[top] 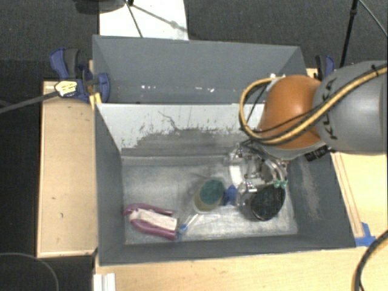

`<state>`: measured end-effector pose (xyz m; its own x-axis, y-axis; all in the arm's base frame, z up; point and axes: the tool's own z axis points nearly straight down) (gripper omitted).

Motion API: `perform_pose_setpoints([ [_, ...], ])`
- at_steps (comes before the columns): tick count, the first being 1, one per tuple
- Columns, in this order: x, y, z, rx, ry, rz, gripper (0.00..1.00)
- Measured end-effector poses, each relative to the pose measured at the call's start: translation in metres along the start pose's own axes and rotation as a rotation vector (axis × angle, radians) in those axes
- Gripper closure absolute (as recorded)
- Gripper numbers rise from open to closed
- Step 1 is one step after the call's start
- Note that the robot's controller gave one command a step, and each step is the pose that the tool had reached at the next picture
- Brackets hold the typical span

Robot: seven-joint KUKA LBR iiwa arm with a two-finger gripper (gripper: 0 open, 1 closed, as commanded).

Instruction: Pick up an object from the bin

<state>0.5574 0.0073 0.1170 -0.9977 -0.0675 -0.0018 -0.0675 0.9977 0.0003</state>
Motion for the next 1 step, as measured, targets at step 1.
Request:
perform_pose_setpoints([
  [1,0.0141,0.0157,0.0449,0.000,-0.008,-0.049,0.00],
])
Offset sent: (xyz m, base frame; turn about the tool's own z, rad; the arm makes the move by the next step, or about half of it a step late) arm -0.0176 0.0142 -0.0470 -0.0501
